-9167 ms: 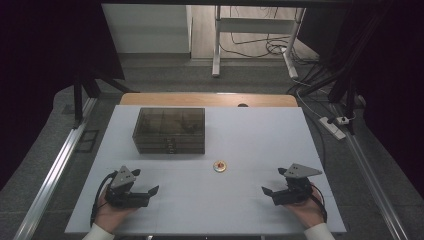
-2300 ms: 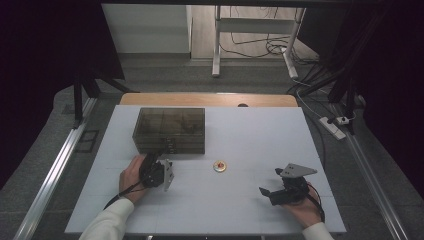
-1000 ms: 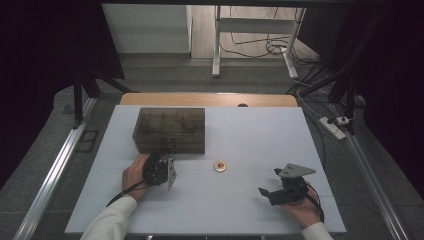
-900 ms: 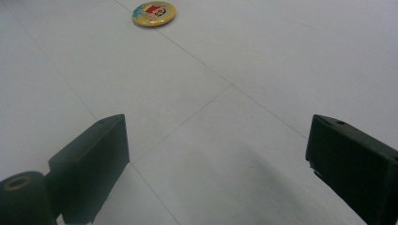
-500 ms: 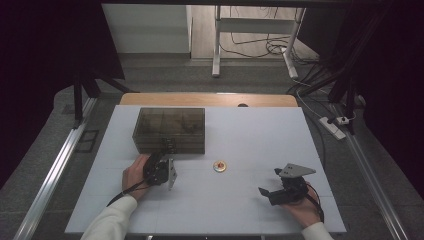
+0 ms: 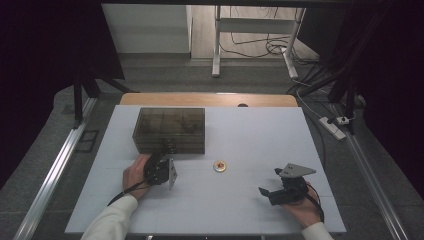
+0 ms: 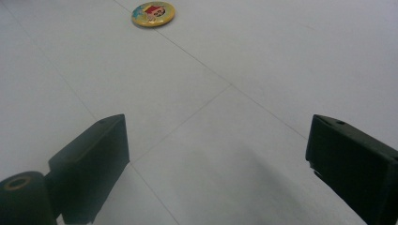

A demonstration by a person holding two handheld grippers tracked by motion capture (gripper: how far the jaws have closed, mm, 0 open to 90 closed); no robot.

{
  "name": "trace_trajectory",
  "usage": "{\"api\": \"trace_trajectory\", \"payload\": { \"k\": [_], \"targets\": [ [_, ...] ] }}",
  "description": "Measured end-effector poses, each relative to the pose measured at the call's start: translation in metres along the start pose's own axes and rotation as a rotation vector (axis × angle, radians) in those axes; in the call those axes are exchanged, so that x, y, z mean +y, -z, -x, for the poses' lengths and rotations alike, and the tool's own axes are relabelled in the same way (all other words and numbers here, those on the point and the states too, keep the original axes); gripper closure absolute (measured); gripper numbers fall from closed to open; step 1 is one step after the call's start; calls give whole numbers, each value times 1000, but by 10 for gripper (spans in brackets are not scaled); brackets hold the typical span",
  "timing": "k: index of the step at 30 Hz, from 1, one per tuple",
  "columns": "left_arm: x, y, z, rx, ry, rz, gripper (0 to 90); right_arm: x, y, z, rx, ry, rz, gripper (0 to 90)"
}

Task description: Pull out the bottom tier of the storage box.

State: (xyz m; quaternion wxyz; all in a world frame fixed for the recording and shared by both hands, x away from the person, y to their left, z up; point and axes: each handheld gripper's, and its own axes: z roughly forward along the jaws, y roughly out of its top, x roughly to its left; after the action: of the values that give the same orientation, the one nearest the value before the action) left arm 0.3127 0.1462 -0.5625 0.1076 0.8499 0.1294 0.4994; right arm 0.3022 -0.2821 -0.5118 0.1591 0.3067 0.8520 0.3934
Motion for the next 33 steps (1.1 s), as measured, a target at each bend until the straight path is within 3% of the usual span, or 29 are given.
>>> {"api": "trace_trajectory", "payload": {
  "k": [33],
  "targets": [
    [2,-6,3,53,-50,-5,653,0,-1,0,-1,0,-4,65]
  ]
}}
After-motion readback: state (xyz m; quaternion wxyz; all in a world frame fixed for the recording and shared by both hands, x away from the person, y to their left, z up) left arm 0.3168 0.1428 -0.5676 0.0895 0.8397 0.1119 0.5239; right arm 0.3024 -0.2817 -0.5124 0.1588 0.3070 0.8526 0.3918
